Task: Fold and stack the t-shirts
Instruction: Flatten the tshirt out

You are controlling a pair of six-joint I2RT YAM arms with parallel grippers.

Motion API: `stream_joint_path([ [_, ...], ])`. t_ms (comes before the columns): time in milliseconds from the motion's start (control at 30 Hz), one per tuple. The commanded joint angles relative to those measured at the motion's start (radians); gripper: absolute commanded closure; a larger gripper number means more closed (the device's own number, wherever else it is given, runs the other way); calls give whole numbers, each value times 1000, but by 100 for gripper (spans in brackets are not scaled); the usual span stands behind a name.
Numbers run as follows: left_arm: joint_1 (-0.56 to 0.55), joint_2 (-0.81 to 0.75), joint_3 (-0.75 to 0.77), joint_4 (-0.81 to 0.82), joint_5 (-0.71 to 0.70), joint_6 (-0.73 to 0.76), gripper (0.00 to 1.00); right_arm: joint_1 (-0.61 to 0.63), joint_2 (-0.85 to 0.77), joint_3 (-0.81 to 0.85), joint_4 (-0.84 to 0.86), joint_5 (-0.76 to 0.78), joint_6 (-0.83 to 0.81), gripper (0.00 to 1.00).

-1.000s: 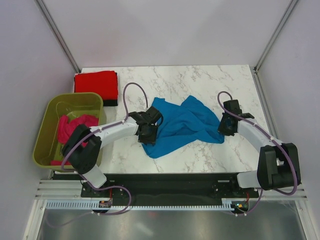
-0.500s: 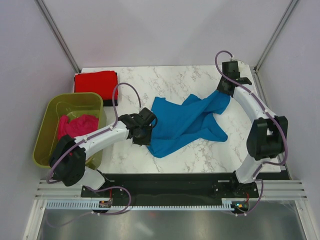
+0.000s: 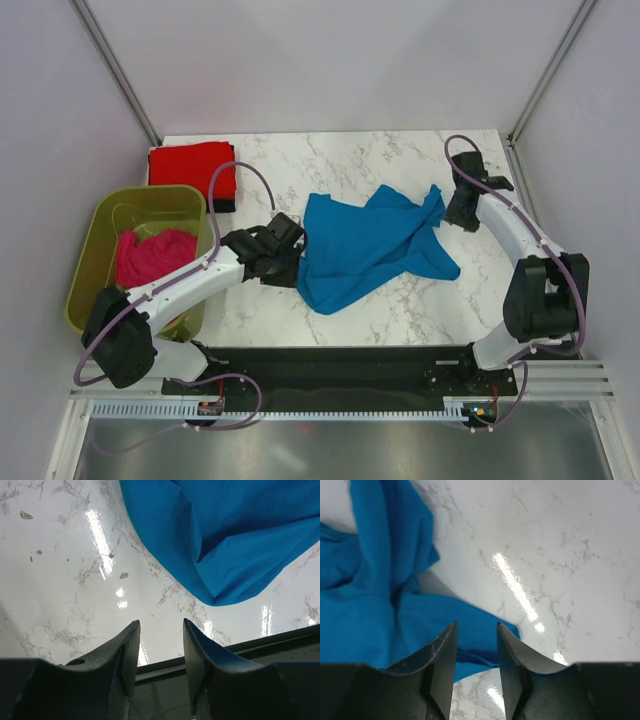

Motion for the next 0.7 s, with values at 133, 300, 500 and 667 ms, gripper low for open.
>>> stream_joint_path([
  [133,2,-49,37,1,0,13,52,-85,-104,-233,84,-88,22,55],
  [300,2,-55,9,4,6,13,54,-120,-105,-324,141,-104,41,55],
  [500,2,-84,-20,4,8,11,54,-129,-68,-387,207,-177,58,56],
  [667,2,-93,-29,4,0,3,53,-131,-81,-428,204,-130,68,58],
])
